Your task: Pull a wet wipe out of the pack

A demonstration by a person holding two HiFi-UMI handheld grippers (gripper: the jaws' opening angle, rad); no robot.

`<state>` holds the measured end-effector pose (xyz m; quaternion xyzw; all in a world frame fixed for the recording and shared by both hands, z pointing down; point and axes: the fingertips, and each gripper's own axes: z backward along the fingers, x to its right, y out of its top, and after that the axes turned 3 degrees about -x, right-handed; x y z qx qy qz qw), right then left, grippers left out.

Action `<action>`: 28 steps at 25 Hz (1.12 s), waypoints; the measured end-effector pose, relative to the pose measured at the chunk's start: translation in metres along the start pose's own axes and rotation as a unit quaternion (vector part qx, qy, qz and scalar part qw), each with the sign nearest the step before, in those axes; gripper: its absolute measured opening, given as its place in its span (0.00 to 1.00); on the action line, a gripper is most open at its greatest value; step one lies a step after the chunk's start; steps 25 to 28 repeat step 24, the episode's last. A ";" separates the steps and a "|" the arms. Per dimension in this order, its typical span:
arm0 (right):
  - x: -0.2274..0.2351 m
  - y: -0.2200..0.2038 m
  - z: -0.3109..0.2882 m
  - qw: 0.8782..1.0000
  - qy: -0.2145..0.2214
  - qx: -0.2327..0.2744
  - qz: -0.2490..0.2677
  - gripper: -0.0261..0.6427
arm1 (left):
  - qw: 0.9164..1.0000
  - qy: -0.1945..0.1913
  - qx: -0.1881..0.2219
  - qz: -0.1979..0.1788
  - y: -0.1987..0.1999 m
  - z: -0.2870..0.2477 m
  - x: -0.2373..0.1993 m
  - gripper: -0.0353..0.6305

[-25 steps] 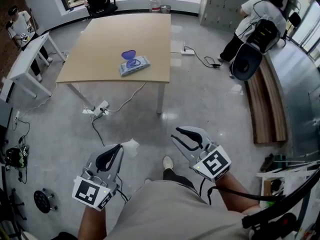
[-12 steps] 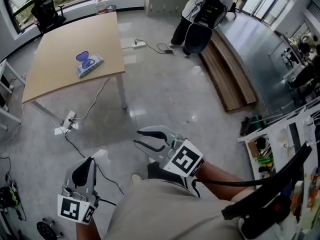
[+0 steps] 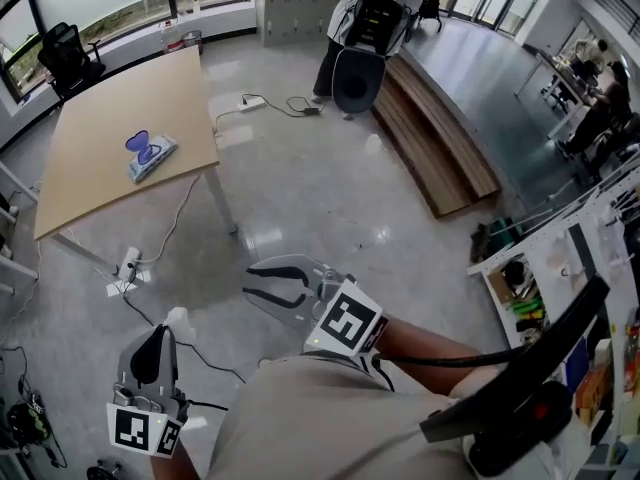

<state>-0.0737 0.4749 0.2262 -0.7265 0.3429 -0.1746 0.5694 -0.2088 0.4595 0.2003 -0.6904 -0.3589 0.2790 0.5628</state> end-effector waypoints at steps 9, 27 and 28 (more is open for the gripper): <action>0.016 -0.021 0.030 1.000 -0.003 -0.001 -0.003 0.18 | 1.000 -0.011 -0.010 0.004 -0.001 -0.029 0.033 0.06; 0.065 -0.062 0.068 1.000 -0.005 -0.003 -0.022 0.17 | 1.000 -0.017 -0.018 -0.005 0.006 -0.095 0.069 0.06; 0.065 -0.062 0.068 1.000 -0.005 -0.003 -0.022 0.17 | 1.000 -0.017 -0.018 -0.005 0.006 -0.095 0.069 0.06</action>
